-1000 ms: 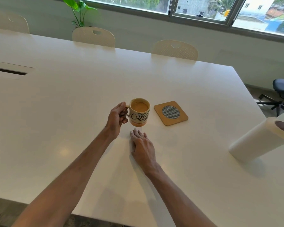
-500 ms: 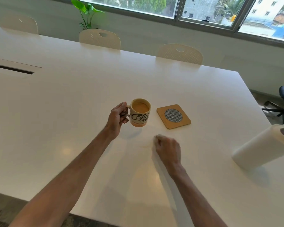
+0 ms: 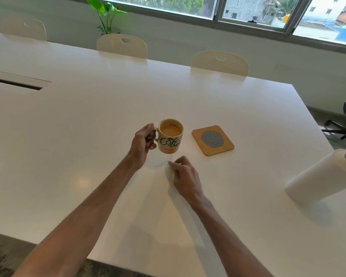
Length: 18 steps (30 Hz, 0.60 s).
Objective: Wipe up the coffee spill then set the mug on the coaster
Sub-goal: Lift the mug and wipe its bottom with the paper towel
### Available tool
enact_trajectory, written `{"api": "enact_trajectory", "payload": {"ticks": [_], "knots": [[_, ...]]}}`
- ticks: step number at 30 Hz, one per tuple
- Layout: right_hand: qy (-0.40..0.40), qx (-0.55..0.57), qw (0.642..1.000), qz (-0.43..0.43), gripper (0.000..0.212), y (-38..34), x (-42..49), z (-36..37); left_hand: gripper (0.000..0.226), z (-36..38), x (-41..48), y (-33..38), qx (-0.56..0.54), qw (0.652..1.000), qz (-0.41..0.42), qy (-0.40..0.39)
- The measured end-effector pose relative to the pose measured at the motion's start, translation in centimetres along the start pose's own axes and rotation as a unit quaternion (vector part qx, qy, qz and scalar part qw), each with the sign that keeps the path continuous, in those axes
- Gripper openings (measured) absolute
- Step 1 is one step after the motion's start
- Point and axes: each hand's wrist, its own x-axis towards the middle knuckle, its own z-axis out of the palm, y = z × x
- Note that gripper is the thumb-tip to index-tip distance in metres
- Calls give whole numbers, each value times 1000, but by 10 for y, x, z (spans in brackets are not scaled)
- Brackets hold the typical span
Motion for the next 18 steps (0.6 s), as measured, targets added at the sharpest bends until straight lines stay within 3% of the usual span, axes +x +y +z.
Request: {"api": "enact_trajectory", "payload": {"ticks": [4, 8, 12, 18], "knots": [[-49, -81, 989, -115, 41, -20, -15, 11, 41, -3, 0, -2, -6, 1000, 3, -6], [-59, -123, 980, -142, 35, -19, -32, 7, 41, -4, -1, -2, -9, 1000, 0, -6], [-34, -155, 982, -107, 28, -5, -41, -9, 41, -4, -2, -2, -7, 1000, -4, -11], [5, -202, 979, 32, 26, 30, -35, -44, 42, -3, -6, 0, -8, 1000, -7, -14]]}}
